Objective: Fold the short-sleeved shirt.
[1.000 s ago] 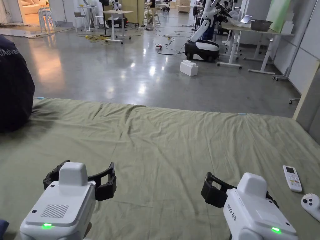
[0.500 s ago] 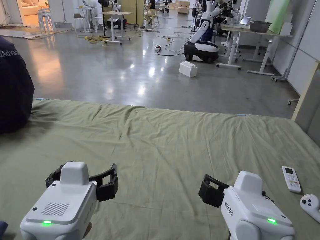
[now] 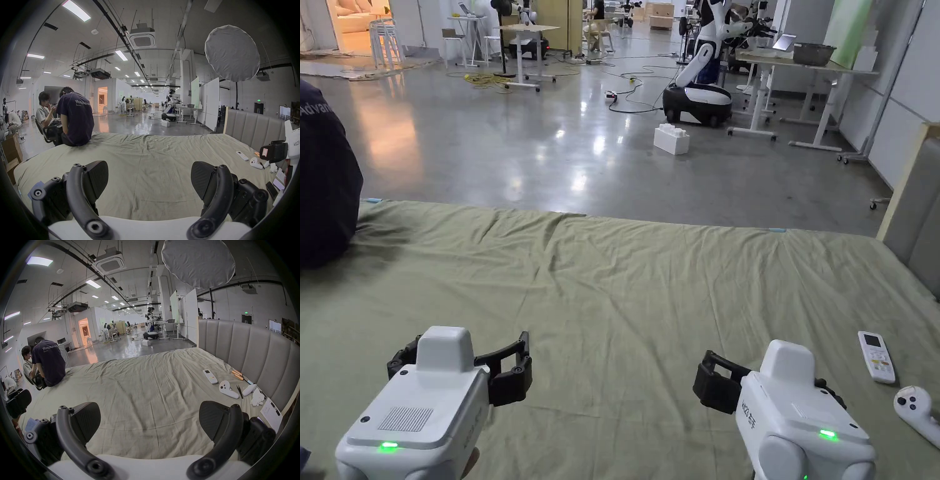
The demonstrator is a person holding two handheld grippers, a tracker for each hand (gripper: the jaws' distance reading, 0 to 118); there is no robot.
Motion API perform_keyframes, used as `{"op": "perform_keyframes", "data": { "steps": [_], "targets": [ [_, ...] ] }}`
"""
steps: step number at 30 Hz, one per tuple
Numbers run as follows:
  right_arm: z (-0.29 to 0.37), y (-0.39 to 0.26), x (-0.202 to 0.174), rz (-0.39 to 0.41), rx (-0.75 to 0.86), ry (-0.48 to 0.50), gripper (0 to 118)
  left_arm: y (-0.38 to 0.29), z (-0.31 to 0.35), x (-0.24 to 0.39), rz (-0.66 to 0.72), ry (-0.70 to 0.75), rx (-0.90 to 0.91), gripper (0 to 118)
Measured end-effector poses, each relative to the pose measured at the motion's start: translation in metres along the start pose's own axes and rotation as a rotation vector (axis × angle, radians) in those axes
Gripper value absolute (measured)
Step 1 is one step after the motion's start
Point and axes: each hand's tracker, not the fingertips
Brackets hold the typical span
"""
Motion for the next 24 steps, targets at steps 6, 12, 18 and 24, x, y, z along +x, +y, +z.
{"op": "perform_keyframes", "data": {
  "steps": [6,12,18,24],
  "targets": [
    [-0.003,0.004,0.004,-0.024,-0.011,0.002,118,0.0,0.0,0.0,0.001,-0.004,-0.01,103],
    [-0.006,0.005,0.008,-0.043,-0.012,-0.013,118,-0.001,-0.001,0.0,-0.005,-0.005,-0.009,104],
    [-0.006,0.006,0.01,-0.046,-0.002,0.016,118,0.002,-0.004,0.001,0.004,0.015,0.013,104],
    [-0.006,0.0,0.007,0.026,0.079,0.025,118,0.002,-0.007,0.002,0.0,0.028,0.017,104]
  ]
}}
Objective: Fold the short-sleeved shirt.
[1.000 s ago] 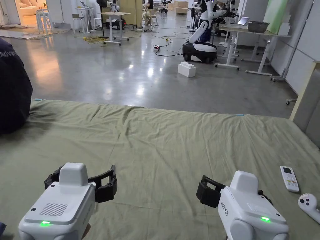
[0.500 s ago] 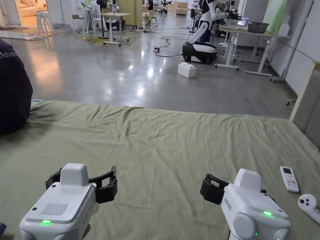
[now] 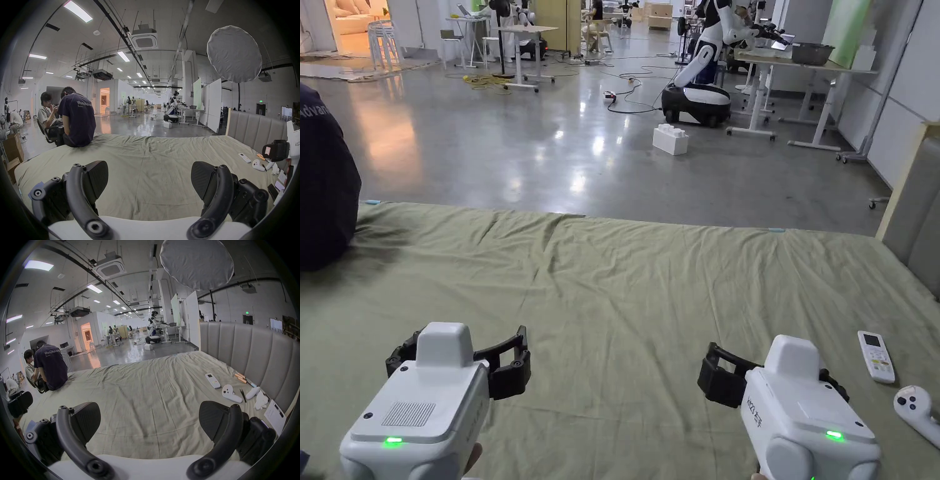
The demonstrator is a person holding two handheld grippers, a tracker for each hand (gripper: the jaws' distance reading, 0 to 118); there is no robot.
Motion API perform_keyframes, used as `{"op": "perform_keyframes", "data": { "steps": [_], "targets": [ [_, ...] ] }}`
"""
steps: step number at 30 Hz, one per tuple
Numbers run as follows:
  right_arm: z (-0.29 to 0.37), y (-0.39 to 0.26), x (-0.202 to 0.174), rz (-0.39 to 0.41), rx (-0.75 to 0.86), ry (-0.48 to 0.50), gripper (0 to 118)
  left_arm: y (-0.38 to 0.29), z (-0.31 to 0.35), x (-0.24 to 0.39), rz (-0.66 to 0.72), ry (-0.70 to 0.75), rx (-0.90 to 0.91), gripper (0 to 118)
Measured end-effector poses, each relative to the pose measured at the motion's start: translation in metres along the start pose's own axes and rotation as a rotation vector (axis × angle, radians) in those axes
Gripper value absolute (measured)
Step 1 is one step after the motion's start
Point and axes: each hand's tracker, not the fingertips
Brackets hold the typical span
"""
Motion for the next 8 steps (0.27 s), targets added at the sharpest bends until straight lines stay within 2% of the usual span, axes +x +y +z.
{"op": "perform_keyframes", "data": {
  "steps": [2,8],
  "targets": [
    [0.0009,-0.0028,-0.0021,0.047,0.024,0.016,118,-0.0005,-0.0002,-0.0002,0.002,0.0,0.006,104],
    [0.0014,-0.0077,-0.0086,0.088,0.059,-0.028,118,-0.0018,-0.0002,-0.0028,0.011,-0.011,0.015,104]
  ]
}}
